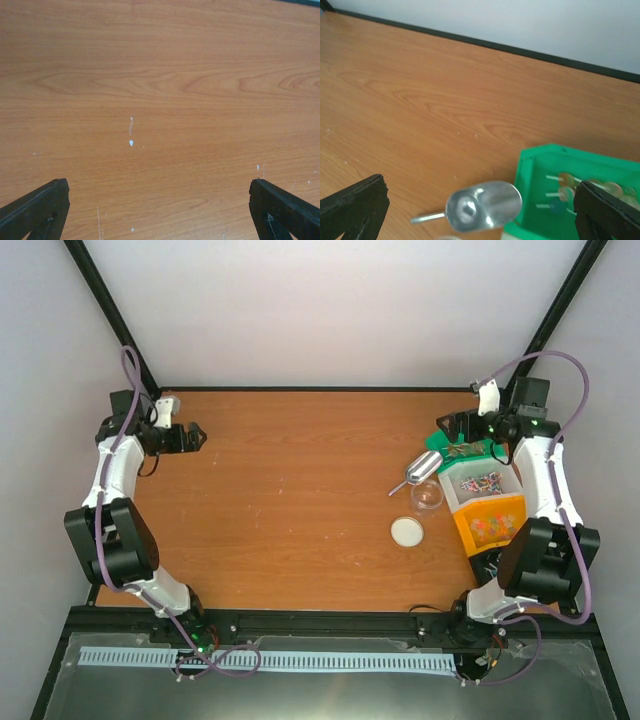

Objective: Pack the candies

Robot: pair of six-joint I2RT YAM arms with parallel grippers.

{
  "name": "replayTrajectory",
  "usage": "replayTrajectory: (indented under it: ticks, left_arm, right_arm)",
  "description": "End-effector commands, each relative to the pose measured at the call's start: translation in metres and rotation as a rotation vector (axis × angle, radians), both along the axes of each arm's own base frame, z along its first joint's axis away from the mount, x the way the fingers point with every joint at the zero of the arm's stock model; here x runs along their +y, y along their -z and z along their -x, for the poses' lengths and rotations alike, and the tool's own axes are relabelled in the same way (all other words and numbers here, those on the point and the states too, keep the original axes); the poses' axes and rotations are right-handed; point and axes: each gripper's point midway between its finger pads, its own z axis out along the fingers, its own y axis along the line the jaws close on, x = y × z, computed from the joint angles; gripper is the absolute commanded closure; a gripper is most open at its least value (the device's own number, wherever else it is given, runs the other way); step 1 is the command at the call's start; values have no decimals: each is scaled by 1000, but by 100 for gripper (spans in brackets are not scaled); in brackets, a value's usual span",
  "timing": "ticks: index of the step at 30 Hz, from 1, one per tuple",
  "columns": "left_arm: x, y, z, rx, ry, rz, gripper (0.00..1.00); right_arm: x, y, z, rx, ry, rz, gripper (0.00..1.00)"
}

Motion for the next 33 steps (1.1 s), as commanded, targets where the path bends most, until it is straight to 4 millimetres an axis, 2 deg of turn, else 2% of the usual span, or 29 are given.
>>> replayTrajectory:
  ticks: [1, 4, 8, 13, 17, 20, 23, 25, 29, 33]
  left_arm:
    - [-6, -8, 7, -34, -3, -40, 0]
    - [-13, -5, 13, -42, 22, -51, 0]
    - [-20, -1, 19, -37, 45, -71, 0]
    - [-30, 1, 23, -33, 92, -68, 0]
    - [-36, -1, 23, -43, 121, -53, 0]
    - [-41, -3, 24, -50, 138, -39, 0]
    - [-43, -4, 25, -53, 152, -35, 0]
    - [-45, -4, 26, -58, 162, -35, 0]
    - [-47, -3, 26, -60, 170, -29, 0]
    - [-48, -4, 24, -62, 177, -16, 0]
  right_arm:
    - [-25, 7, 31, 54, 27, 170, 0]
    - [-49, 13, 50, 104, 21, 247, 0]
    - [-96, 22, 83, 230, 22, 306, 0]
    - [-160, 44, 126, 374, 46, 440, 0]
    - [-200, 66, 155, 490, 56, 502, 1]
    - [-227, 85, 169, 569, 68, 534, 9]
    - [-240, 106, 182, 650, 60, 514, 20]
    - [-239, 120, 188, 684, 43, 488, 24]
    - [-233, 131, 190, 690, 33, 450, 29]
    - [-236, 146, 186, 692, 56, 451, 36]
